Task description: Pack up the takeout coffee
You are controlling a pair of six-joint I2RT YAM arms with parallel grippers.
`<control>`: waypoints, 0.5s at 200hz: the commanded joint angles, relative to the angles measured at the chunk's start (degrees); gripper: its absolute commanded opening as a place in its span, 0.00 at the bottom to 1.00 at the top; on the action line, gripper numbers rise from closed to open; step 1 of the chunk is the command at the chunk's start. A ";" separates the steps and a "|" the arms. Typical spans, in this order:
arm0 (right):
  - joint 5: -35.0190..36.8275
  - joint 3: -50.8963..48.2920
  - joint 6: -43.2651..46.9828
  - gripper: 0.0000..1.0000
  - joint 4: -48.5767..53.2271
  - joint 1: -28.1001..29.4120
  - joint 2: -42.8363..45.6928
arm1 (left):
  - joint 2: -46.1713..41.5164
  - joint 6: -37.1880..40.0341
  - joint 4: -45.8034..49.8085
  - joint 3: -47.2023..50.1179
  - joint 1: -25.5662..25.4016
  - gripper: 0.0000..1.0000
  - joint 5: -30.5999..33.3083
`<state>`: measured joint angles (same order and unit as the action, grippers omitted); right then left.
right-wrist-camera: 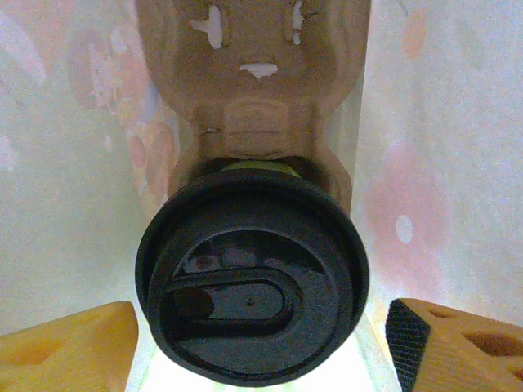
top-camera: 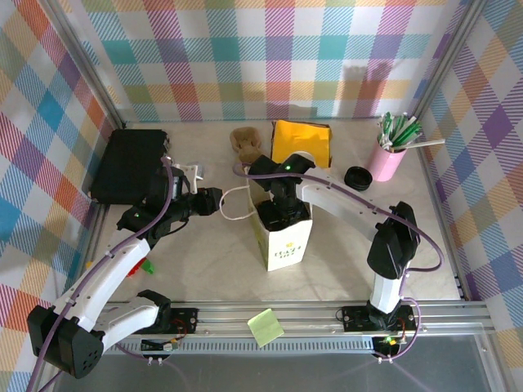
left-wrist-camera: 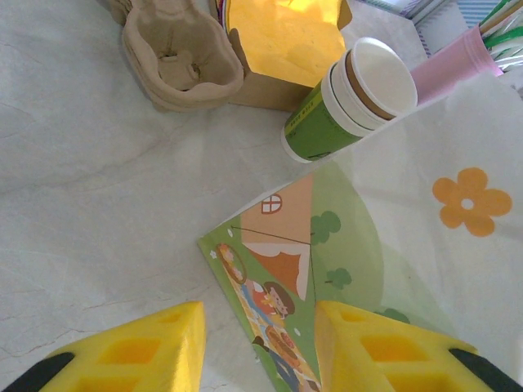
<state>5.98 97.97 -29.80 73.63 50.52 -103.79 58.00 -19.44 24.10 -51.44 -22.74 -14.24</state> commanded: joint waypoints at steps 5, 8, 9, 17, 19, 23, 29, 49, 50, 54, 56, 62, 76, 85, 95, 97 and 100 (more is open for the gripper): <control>0.88 2.03 -1.12 0.81 3.44 0.39 0.84 | -0.51 0.91 0.95 -0.05 -0.11 0.40 0.02; 0.88 2.11 -1.13 0.82 3.56 0.46 0.86 | -0.45 0.90 1.06 -0.02 -0.08 0.40 0.00; 0.92 2.12 -1.13 0.81 3.60 0.46 0.87 | -0.44 0.94 1.05 -0.04 -0.09 0.40 0.05; 0.97 2.29 -1.22 0.81 3.76 0.45 0.95 | -0.45 0.95 1.04 0.00 -0.11 0.40 0.00; 0.97 2.35 -1.20 0.82 3.80 0.44 0.99 | -0.46 0.91 1.08 -0.03 -0.11 0.40 0.00; 1.05 2.46 -1.26 0.82 3.87 0.45 1.04 | -0.45 0.94 1.09 -0.01 -0.11 0.40 0.00; 1.12 2.72 -1.23 0.82 4.09 0.45 1.14 | -0.47 0.96 1.13 -0.06 -0.11 0.40 0.02; 1.32 4.28 -1.35 0.83 5.24 0.45 1.35 | -0.46 1.03 1.22 -0.04 -0.11 0.40 0.18; 1.32 4.39 -1.33 0.83 5.27 0.45 1.37 | -0.49 1.05 1.22 -0.05 -0.11 0.40 0.18; 1.35 4.81 -1.25 0.83 5.52 0.45 1.39 | -0.50 1.07 1.24 -0.05 -0.11 0.40 0.24; 1.37 5.02 -1.30 0.83 5.66 0.43 1.39 | -0.49 1.07 1.22 -0.02 -0.11 0.40 0.26; 1.51 5.64 -1.30 0.83 6.02 0.45 1.44 | -0.37 1.07 1.30 -0.06 -0.10 0.40 0.29; 1.58 6.73 -1.30 0.84 6.42 0.45 1.73 | -0.30 1.10 1.30 -0.13 -0.11 0.40 0.35; 1.67 7.19 -1.29 0.84 6.42 0.45 2.07 | -0.27 1.07 1.30 -0.14 -0.10 0.40 0.35; 1.74 7.70 -1.27 0.85 6.61 0.46 2.33 | -0.33 1.08 1.30 -0.13 -0.11 0.40 0.35; 1.73 7.83 -1.30 0.85 6.64 0.45 2.40 | -0.29 1.07 1.30 -0.08 -0.11 0.40 0.40; 1.78 8.03 -1.29 0.85 6.75 0.50 2.44 | -0.26 1.07 1.30 -0.10 -0.11 0.40 0.42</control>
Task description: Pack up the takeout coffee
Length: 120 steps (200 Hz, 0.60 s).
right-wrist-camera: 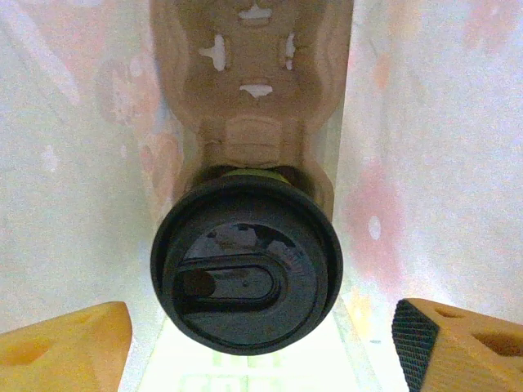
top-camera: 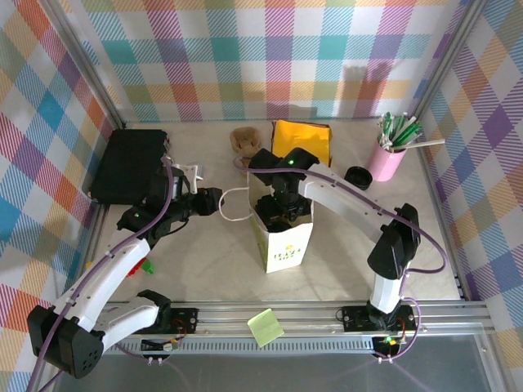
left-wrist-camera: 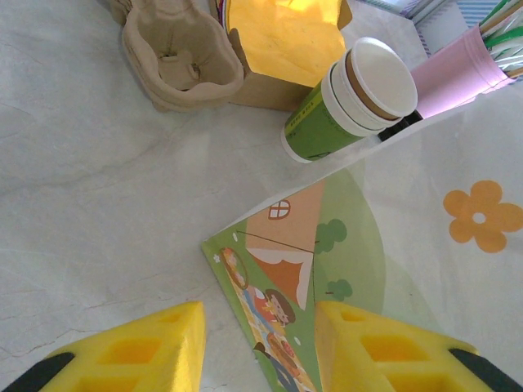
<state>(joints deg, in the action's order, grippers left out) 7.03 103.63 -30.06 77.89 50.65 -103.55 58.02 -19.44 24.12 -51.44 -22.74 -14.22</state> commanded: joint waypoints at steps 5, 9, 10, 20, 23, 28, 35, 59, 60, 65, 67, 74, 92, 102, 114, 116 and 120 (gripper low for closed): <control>0.79 2.71 -1.09 0.85 2.69 0.37 2.37 | -0.35 1.08 1.33 -0.09 -0.09 0.40 0.40; 0.80 2.99 -1.07 0.85 2.86 0.33 2.45 | -0.35 1.09 1.37 -0.15 -0.06 0.40 0.42; 0.84 3.03 -1.06 0.85 2.87 0.28 2.51 | -0.31 1.08 1.33 -0.11 -0.04 0.40 0.42; 0.80 3.56 -1.07 0.86 2.97 0.32 2.88 | -0.30 1.08 1.37 -0.21 -0.07 0.40 0.46; 0.86 3.71 -1.11 0.86 3.04 0.32 3.00 | -0.26 1.07 1.41 -0.21 -0.10 0.40 0.42; 0.96 3.99 -1.14 0.87 3.19 0.32 3.21 | -0.25 1.08 1.37 -0.17 -0.11 0.40 0.42; 1.15 4.65 -1.20 0.89 3.47 0.32 3.35 | -0.22 1.12 1.36 -0.24 -0.11 0.40 0.42; 1.43 6.42 -0.72 0.91 3.96 0.41 3.83 | -0.06 1.07 1.37 -0.36 -0.11 0.40 0.42; 1.46 6.50 -0.75 0.90 3.99 0.41 3.81 | -0.08 1.07 1.41 -0.34 -0.11 0.40 0.42; 1.57 7.02 -0.77 0.90 4.23 0.43 3.86 | -0.17 1.08 1.44 -0.40 -0.11 0.40 0.46; 1.58 7.19 -0.72 0.90 4.34 0.42 3.87 | -0.12 1.08 1.45 -0.37 -0.11 0.40 0.43; 1.67 7.70 -0.78 0.90 4.54 0.43 3.92 | -0.17 1.07 1.46 -0.40 -0.11 0.40 0.50; 1.65 8.83 -0.69 0.90 4.58 0.50 4.47 | -0.16 1.22 1.59 -0.43 -0.11 0.40 0.59; 1.30 9.28 -0.64 0.90 4.26 0.50 4.89 | -0.17 1.16 1.54 -0.43 -0.10 0.40 0.59; 0.91 9.93 -0.65 0.90 3.94 0.50 5.62 | -0.14 1.16 1.61 -0.54 -0.11 0.40 0.60; 0.85 10.05 -0.64 0.90 3.85 0.43 5.77 | -0.15 1.21 1.63 -0.53 -0.11 0.40 0.60; 0.73 10.44 -0.59 0.90 3.83 0.49 5.94 | -0.17 1.12 1.63 -0.56 -0.11 0.40 0.59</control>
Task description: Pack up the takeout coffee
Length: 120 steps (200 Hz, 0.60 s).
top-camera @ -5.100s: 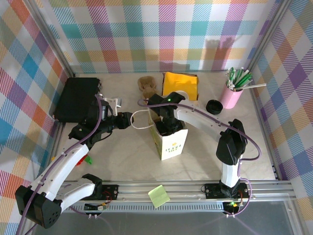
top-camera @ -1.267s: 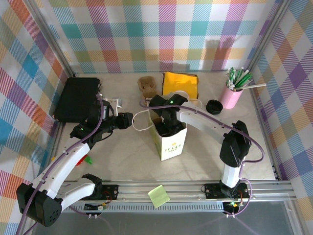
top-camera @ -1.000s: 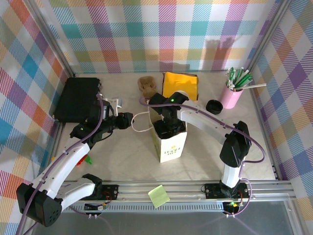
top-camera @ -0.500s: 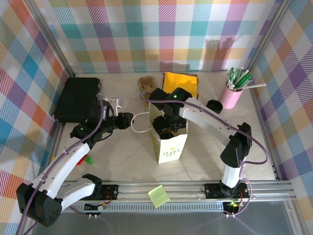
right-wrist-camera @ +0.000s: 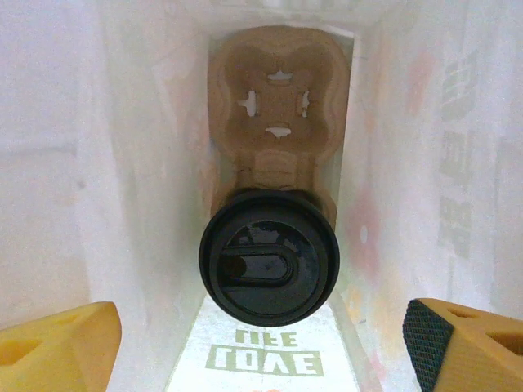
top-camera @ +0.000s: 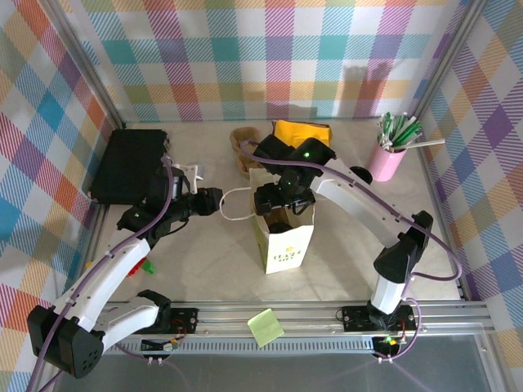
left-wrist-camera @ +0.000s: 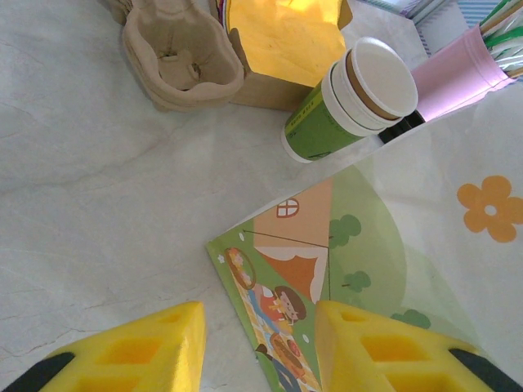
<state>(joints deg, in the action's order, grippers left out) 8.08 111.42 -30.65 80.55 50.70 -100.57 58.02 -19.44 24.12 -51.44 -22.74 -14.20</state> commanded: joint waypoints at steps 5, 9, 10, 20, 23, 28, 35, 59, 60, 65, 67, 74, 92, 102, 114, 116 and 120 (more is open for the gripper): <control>-0.42 3.16 0.07 0.90 1.15 0.45 3.20 | -0.24 1.21 1.63 -0.59 -0.10 0.40 0.57; -0.42 3.57 0.15 0.90 1.23 0.45 3.35 | -0.26 1.22 1.59 -0.55 -0.11 0.40 0.57; -0.43 3.64 0.15 0.90 1.25 0.50 3.40 | -0.22 1.23 1.57 -0.57 -0.11 0.40 0.57; -0.43 4.72 0.20 0.90 1.36 0.45 3.93 | -0.33 1.12 1.54 -0.59 -0.07 0.40 0.57; -0.37 5.03 0.29 0.90 1.43 0.49 4.05 | -0.26 1.08 1.54 -0.63 -0.10 0.40 0.57; -0.42 5.59 0.44 0.90 1.45 0.53 4.36 | -0.23 1.08 1.55 -0.69 -0.07 0.40 0.57; -0.25 6.35 0.50 0.89 1.62 0.51 4.79 | -0.27 1.12 1.47 -0.81 -0.12 0.40 0.51; 0.64 8.68 1.05 0.89 1.50 0.51 6.32 | 0.00 1.12 1.63 -1.41 -0.09 0.40 0.32; 0.72 8.75 1.04 0.89 1.48 0.53 6.38 | 0.04 1.05 1.63 -1.39 -0.10 0.40 0.31; 0.93 9.21 1.24 0.89 1.36 0.46 6.84 | 0.16 1.02 1.63 -1.54 -0.07 0.40 0.31; 1.01 9.40 1.22 0.89 1.32 0.46 6.94 | 0.12 0.99 1.63 -1.57 -0.10 0.40 0.38; 1.13 9.80 1.50 0.89 1.03 0.46 7.55 | 0.11 1.01 1.63 -1.78 -0.10 0.40 0.24; 2.07 11.29 1.90 0.89 0.57 0.38 8.87 | 0.30 0.91 1.81 -2.30 -0.11 0.40 0.18; 2.61 12.13 2.18 0.89 0.44 0.24 9.56 | 0.26 0.82 1.97 -2.61 -0.11 0.40 0.19; 3.16 12.79 2.43 0.89 0.23 -0.13 10.45 | 0.13 0.72 2.16 -2.95 -0.11 0.40 0.23; 3.24 12.89 2.55 0.89 0.22 -0.20 10.63 | 0.16 0.72 2.23 -3.03 -0.11 0.40 0.22; 3.33 13.19 2.62 0.89 0.22 -0.34 10.93 | 0.14 0.72 2.32 -3.18 -0.11 0.40 0.22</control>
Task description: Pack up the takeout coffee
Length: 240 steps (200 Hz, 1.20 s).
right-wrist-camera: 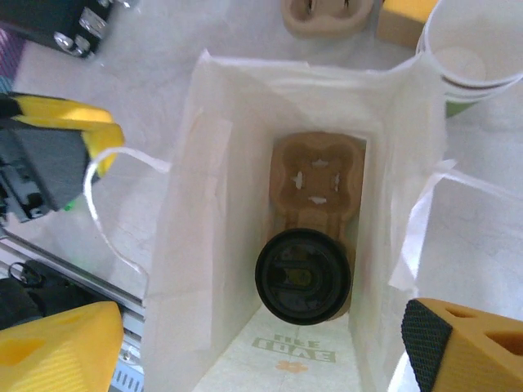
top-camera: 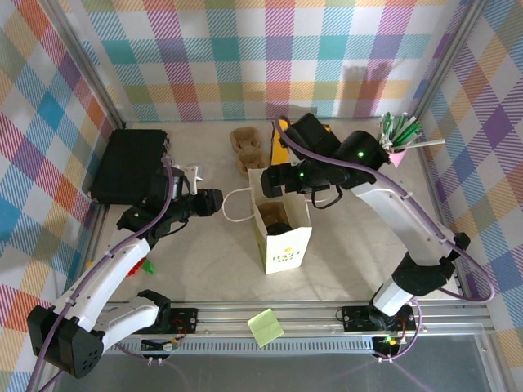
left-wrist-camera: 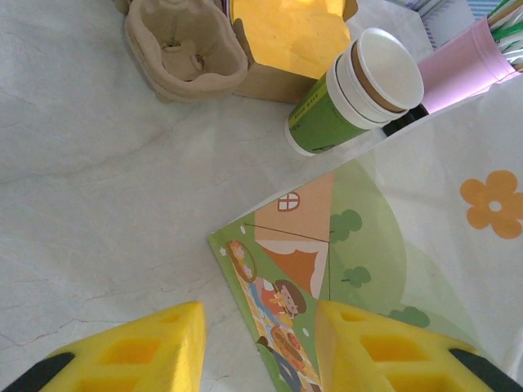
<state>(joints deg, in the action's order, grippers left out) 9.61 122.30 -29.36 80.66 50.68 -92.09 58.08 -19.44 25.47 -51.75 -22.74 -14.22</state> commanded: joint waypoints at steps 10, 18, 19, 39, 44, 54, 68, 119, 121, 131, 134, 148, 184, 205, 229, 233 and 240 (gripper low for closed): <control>1.90 2.72 1.72 0.89 0.11 -0.96 3.07 | 0.03 0.72 1.28 -3.22 -0.11 0.40 0.33; 2.08 3.00 1.93 0.89 0.17 -1.56 3.64 | -0.02 0.74 1.54 -3.70 -0.11 0.40 0.35; 2.08 3.02 1.98 0.89 0.19 -1.64 3.70 | 0.00 0.73 1.57 -3.75 -0.11 0.40 0.34; 2.02 3.36 2.71 0.89 0.41 -3.75 5.14 | -0.23 0.78 2.53 -4.93 -0.09 0.40 0.46; 1.92 3.35 2.88 0.89 0.46 -4.45 5.45 | -0.29 0.74 2.86 -5.17 -0.09 0.40 0.50; 1.70 3.13 3.14 0.89 0.39 -5.95 6.19 | -0.51 0.80 3.38 -5.86 -0.10 0.40 0.59; 1.07 2.86 3.86 0.89 0.27 -8.14 7.28 | -0.89 0.88 4.33 -6.90 -0.11 0.40 0.90; 0.09 -1.55 8.26 0.89 -3.94 -19.04 12.03 | -2.53 0.50 7.76 -11.45 -0.11 0.40 2.05; 0.13 -1.78 8.53 0.89 -4.11 -19.43 12.16 | -2.53 0.49 7.93 -11.62 -0.11 0.40 2.08; 0.50 -2.86 9.67 0.89 -5.16 -22.19 12.75 | -2.74 0.37 8.63 -12.42 -0.09 0.41 2.49; 0.43 -3.15 9.97 0.89 -5.49 -22.99 12.81 | -2.83 0.45 8.81 -12.61 -0.11 0.41 2.59; -0.63 -4.60 11.82 0.90 -7.41 -26.74 12.99 | -3.05 0.26 9.74 -13.67 -0.11 0.41 3.22; -2.76 -7.73 16.01 0.89 -10.80 -36.24 10.81 | -3.30 -0.20 12.24 -16.16 -0.11 0.42 4.49; -3.55 -9.19 18.04 0.88 -13.06 -40.52 8.95 | -3.90 -0.26 13.08 -16.97 -0.11 0.43 5.57; -5.57 -9.69 19.82 0.86 -15.54 -45.05 5.94 | -4.03 -0.22 14.14 -17.67 -0.11 0.43 6.89; -5.99 -9.58 20.08 0.85 -15.85 -45.80 5.43 | -4.03 -0.24 14.28 -17.77 -0.10 0.43 6.96; -6.30 -9.54 20.43 0.84 -16.42 -47.00 4.53 | -4.02 -0.33 14.34 -17.89 -0.11 0.43 7.17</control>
<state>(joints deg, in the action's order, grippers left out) 6.13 112.68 -12.23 68.51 7.09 -85.32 54.98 -19.68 37.71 -67.61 -22.74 -8.86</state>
